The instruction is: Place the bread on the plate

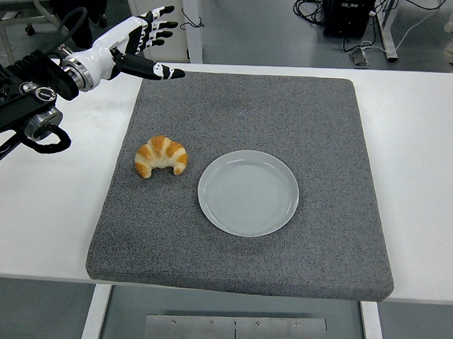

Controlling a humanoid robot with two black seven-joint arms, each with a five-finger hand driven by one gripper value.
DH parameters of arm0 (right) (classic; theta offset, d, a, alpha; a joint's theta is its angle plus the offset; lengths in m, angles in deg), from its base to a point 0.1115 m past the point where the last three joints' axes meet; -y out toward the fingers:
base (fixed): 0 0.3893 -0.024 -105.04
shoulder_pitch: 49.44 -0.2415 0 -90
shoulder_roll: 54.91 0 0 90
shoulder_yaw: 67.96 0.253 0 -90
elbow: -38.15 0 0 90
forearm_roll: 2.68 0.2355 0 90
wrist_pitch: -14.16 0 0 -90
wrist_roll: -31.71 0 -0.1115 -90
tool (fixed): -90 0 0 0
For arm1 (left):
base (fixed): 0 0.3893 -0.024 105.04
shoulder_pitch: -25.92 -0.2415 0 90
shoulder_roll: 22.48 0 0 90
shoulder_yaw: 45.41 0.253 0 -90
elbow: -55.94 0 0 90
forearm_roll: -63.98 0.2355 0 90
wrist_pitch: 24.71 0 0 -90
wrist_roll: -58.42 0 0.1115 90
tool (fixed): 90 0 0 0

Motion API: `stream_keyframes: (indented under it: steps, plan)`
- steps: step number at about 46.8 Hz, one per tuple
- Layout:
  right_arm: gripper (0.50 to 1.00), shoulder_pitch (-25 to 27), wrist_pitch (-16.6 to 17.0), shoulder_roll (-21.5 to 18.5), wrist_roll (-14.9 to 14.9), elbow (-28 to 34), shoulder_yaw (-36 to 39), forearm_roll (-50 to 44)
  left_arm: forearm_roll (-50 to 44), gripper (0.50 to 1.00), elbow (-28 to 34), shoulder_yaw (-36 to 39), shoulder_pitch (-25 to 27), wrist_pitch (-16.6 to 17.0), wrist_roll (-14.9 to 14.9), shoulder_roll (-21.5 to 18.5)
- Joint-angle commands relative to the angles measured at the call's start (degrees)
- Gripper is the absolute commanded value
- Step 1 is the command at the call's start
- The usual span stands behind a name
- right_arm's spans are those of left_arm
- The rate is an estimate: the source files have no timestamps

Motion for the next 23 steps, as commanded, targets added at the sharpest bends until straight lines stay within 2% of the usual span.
stream_keyframes:
  steps: [1,11,23]
  plan:
    - [1.000,0.0,0.0,0.0,0.0,0.0,0.0,0.0,1.1,0.942,3.2,1.2,0.1,0.0,0.9,-2.0]
    - [1.000,0.0,0.0,0.0,0.0,0.0,0.0,0.0,7.9,0.942,10.1,3.3,1.1,0.0,2.4,-6.8]
    - [1.000,0.0,0.0,0.0,0.0,0.0,0.0,0.0,14.9,0.942,12.2,3.8,0.6,-0.4,2.3,-9.1]
